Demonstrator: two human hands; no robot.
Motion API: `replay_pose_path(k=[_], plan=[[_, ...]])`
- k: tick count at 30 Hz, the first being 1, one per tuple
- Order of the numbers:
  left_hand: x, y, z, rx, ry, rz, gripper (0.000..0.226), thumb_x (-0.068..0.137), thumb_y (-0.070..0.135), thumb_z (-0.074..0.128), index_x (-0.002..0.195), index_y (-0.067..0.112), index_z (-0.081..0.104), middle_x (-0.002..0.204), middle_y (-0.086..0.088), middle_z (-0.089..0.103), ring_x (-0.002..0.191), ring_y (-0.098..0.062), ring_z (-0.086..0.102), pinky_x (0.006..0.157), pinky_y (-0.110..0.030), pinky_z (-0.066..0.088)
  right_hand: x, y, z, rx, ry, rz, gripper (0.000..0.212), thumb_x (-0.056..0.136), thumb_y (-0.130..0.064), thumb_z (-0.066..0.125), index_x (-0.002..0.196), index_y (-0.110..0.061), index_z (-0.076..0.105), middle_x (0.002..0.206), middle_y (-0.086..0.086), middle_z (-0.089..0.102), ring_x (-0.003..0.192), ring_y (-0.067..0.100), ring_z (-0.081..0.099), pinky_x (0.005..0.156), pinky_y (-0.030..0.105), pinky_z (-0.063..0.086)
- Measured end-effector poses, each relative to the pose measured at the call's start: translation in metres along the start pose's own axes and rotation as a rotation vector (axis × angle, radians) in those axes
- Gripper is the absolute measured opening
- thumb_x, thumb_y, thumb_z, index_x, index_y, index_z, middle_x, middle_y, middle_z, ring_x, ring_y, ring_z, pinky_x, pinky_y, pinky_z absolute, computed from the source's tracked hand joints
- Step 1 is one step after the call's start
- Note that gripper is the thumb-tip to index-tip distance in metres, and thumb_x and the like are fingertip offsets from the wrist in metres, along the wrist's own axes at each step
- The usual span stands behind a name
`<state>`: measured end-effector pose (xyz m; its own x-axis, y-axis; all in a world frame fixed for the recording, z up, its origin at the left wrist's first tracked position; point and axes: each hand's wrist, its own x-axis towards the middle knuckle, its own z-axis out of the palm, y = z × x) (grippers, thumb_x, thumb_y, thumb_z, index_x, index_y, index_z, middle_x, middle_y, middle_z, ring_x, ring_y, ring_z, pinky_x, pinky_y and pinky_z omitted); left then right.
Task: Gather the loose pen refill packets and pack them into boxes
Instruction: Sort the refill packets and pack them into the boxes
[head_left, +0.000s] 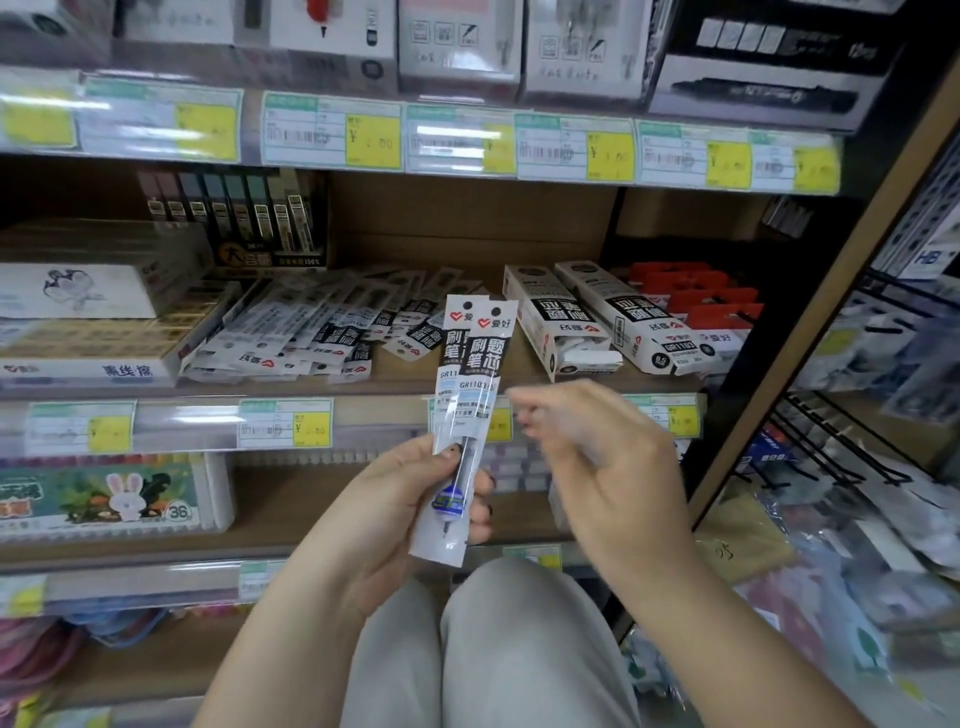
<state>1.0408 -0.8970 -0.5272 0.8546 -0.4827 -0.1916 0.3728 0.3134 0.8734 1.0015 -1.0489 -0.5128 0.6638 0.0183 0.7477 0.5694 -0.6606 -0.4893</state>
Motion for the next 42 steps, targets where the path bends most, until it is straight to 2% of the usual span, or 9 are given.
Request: replay_pose_path(k=[5,11,15,19,25,28,32,35,42], plan=[[-0.003,-0.006,0.008,0.108,0.047,0.078,0.021,0.099,0.013,0.037,0.097,0.005,0.056,0.064,-0.01,0.057,0.043,-0.017,0.048,0.043,-0.024,0.047,0.024,-0.012,-0.014,0.59,0.081,0.697,0.033,0.099,-0.027,0.039,0.087,-0.015,0.067,0.056,-0.005,0.049,0.052,0.008,0.047,0.06,0.028,0.046],[-0.004,-0.015,0.02,0.189,0.1,0.208,0.02,0.1,0.014,0.038,0.103,0.003,0.056,0.065,-0.012,0.063,0.043,-0.018,0.053,0.044,-0.025,0.047,0.034,-0.012,-0.019,0.968,0.011,1.007,0.071,0.093,-0.06,0.023,0.093,-0.003,0.066,0.056,-0.001,0.039,0.048,0.01,0.035,0.053,0.027,0.032],[-0.004,-0.015,0.021,0.192,0.133,0.217,0.018,0.099,0.012,0.04,0.105,0.006,0.056,0.066,-0.013,0.067,0.043,-0.019,0.056,0.042,-0.023,0.047,0.03,-0.01,-0.017,0.733,0.018,0.858,0.044,0.091,-0.05,0.037,0.096,-0.014,0.061,0.058,-0.009,0.041,0.053,0.007,0.037,0.059,0.026,0.033],[-0.005,-0.014,0.014,0.247,0.128,0.171,0.014,0.099,0.014,0.043,0.102,0.01,0.056,0.063,-0.013,0.065,0.042,-0.021,0.053,0.041,-0.024,0.045,0.024,-0.013,-0.023,0.057,-0.149,0.172,0.015,0.077,-0.034,0.044,0.091,-0.029,0.04,0.064,-0.019,0.04,0.06,0.0,0.039,0.059,0.014,0.031],[-0.005,-0.005,-0.003,0.262,0.033,0.024,0.018,0.094,0.005,0.046,0.096,-0.002,0.062,0.064,-0.02,0.061,0.048,-0.026,0.053,0.043,-0.024,0.044,0.027,0.006,-0.014,-0.685,-0.336,-0.314,0.051,0.071,-0.014,0.034,0.11,-0.021,0.066,0.104,0.009,0.06,0.104,0.029,0.045,0.105,0.052,0.021],[0.001,-0.005,-0.021,0.236,0.009,0.037,0.031,0.096,0.025,0.046,0.115,0.005,0.062,0.094,-0.009,0.072,0.081,-0.028,0.066,0.07,-0.03,0.053,0.028,0.011,-0.009,-0.795,-0.368,-0.399,0.066,0.07,-0.005,0.025,0.12,-0.027,0.063,0.126,0.015,0.056,0.123,0.03,0.034,0.107,0.057,0.012],[-0.002,-0.01,-0.022,0.21,-0.202,0.086,0.028,0.092,0.034,0.054,0.102,0.014,0.071,0.082,0.004,0.073,0.077,-0.008,0.066,0.072,-0.027,0.052,0.029,0.013,-0.004,-0.849,-0.414,-0.412,0.07,0.069,-0.007,0.02,0.122,-0.027,0.06,0.135,0.016,0.05,0.128,0.032,0.029,0.105,0.06,0.013],[-0.019,-0.002,0.001,0.23,-0.273,0.08,0.029,0.07,0.036,0.069,0.095,0.02,0.072,0.081,-0.006,0.064,0.065,-0.016,0.057,0.054,-0.026,0.047,0.026,0.014,0.0,-0.823,-0.418,-0.367,0.067,0.068,-0.011,0.023,0.123,-0.024,0.059,0.136,0.015,0.05,0.128,0.031,0.028,0.108,0.06,0.012],[-0.015,-0.009,0.008,0.218,-0.14,0.174,0.015,0.074,0.016,0.06,0.083,0.021,0.07,0.066,-0.008,0.061,0.051,-0.018,0.057,0.047,-0.025,0.047,0.021,0.013,0.006,-0.716,-0.352,-0.251,0.069,0.073,-0.013,0.029,0.14,-0.021,0.035,0.147,0.014,0.033,0.136,0.029,0.019,0.112,0.053,0.005]])
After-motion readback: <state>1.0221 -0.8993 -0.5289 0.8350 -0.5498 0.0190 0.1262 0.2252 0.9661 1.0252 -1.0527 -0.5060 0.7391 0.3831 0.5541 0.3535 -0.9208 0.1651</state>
